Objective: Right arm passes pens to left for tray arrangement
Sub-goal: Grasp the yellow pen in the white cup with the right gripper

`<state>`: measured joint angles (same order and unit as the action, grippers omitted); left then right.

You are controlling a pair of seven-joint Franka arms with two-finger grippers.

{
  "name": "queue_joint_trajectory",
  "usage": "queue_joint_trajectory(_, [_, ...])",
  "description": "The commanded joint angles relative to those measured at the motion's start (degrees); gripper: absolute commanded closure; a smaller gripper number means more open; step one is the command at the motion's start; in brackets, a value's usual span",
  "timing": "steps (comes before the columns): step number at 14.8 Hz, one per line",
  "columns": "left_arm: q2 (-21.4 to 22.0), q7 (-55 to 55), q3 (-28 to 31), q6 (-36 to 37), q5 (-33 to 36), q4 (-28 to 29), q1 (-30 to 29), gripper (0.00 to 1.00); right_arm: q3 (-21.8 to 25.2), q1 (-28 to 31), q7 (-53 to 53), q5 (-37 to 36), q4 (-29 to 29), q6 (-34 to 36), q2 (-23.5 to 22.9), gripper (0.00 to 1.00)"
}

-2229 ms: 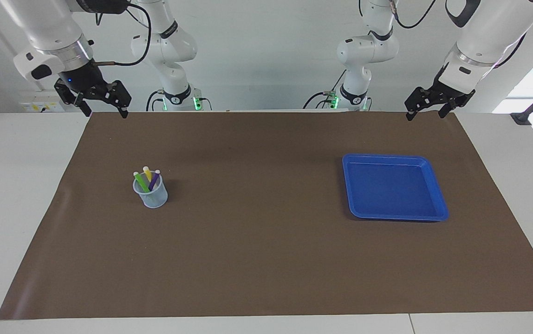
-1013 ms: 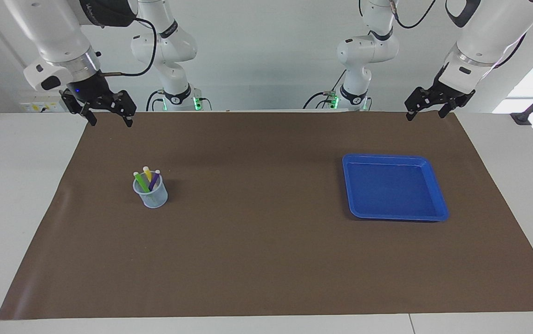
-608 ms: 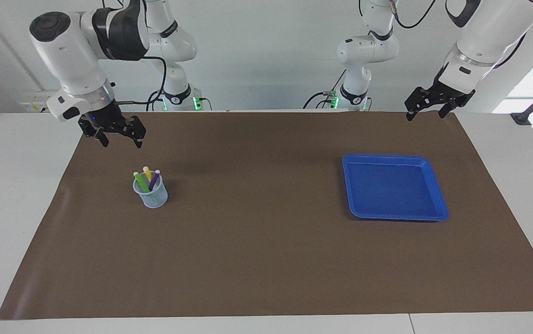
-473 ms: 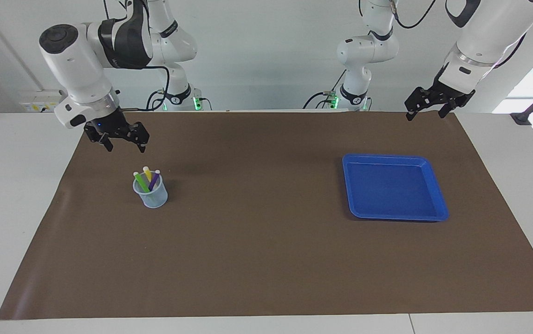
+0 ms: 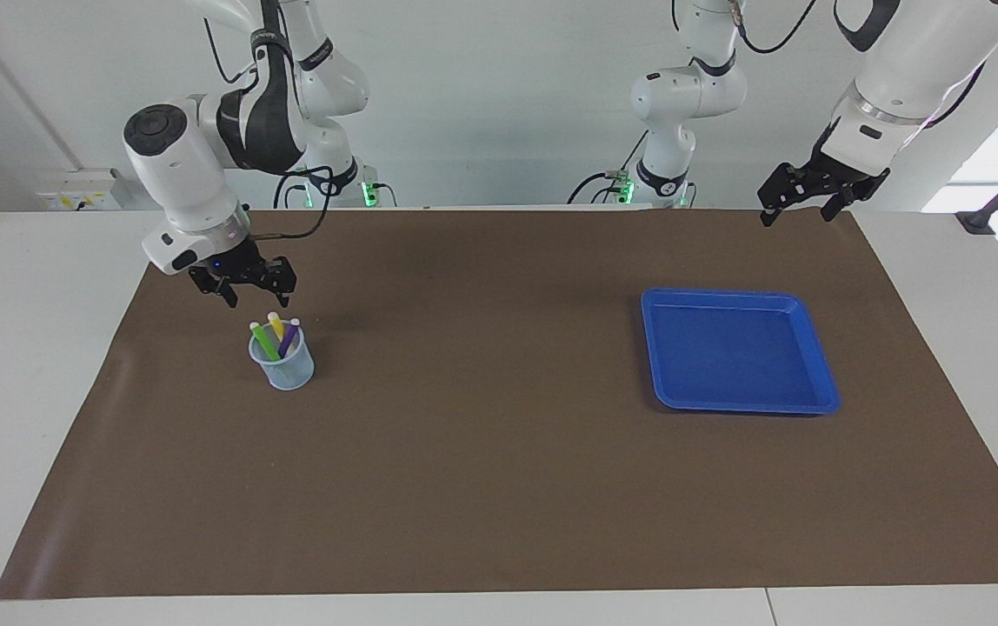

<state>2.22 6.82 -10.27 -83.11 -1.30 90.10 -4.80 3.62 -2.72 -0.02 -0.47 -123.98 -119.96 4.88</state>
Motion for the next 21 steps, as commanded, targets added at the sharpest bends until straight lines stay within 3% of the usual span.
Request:
queue_joint_trajectory(1, [1.12,0.56,0.08,-0.3,0.69,1.65,-0.03,0.0,0.16,-0.27,-1.47,-0.15,-2.05,-3.87,0.31,0.29])
queue_joint_trajectory(4, [4.8,0.21,0.25,-3.53,0.51,9.18,-0.2,0.0,0.16,-0.27,-1.47,-0.23,-3.8,-3.88,0.83,0.4])
queue_joint_trajectory(7, [11.65,0.39,0.43,-12.66,-1.67,23.41,-0.29,0.0,0.07,-0.88,-1.21,-0.15,-5.74,-5.89,1.18,0.4])
queue_joint_trajectory(9, [13.59,0.3,0.43,-15.76,-3.61,28.96,-0.64,0.0,0.16,-0.97,-1.21,-0.15,-5.83,-6.95,0.66,0.4])
queue_joint_trajectory(14, [13.43,0.39,0.43,-22.88,-10.01,34.17,-0.64,0.0,0.16,-0.97,-1.38,-0.15,-5.92,-9.41,0.39,0.43])
queue_joint_trajectory(15, [13.34,0.47,0.43,-22.97,-10.82,34.09,-0.65,0.0,0.16,-0.88,-1.38,-0.15,-5.92,-9.15,0.39,0.49])
queue_joint_trajectory(18, [13.34,0.65,0.43,-22.98,-10.91,34.09,-0.12,0.0,0.16,-0.88,-1.38,-0.15,-5.92,-8.36,0.39,0.91])
queue_joint_trajectory(19, [13.34,0.65,0.43,-22.98,-10.83,34.09,-0.12,0.0,0.16,-0.79,-1.38,-0.15,-5.92,-8.1,0.48,1.0])
queue_joint_trajectory(21, [13.34,0.65,0.43,-22.98,-10.83,34.09,-0.12,0.0,0.16,-0.62,-1.3,-0.15,-5.83,-7.57,0.48,1.0])
